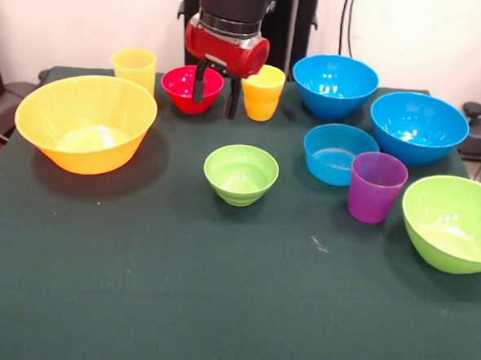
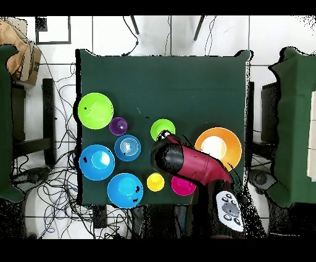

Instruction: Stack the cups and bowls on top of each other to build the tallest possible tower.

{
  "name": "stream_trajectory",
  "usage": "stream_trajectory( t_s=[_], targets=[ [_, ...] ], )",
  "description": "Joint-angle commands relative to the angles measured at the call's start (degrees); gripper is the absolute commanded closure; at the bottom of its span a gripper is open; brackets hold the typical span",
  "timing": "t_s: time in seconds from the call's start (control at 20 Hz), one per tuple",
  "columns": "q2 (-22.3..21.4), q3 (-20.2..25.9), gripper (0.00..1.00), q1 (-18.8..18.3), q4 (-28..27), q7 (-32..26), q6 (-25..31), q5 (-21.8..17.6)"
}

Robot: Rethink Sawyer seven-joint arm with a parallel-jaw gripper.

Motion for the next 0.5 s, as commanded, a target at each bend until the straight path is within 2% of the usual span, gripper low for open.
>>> stream_trajectory(
  t_s=[0.05,0.5],
  targets=[
    [0.1,4.5,0.0,2.0,0.9,7.3,3.0,0.9],
    [1.4,4.4,0.0,2.0,-0.9,6.6,3.3,0.9]
  ],
)
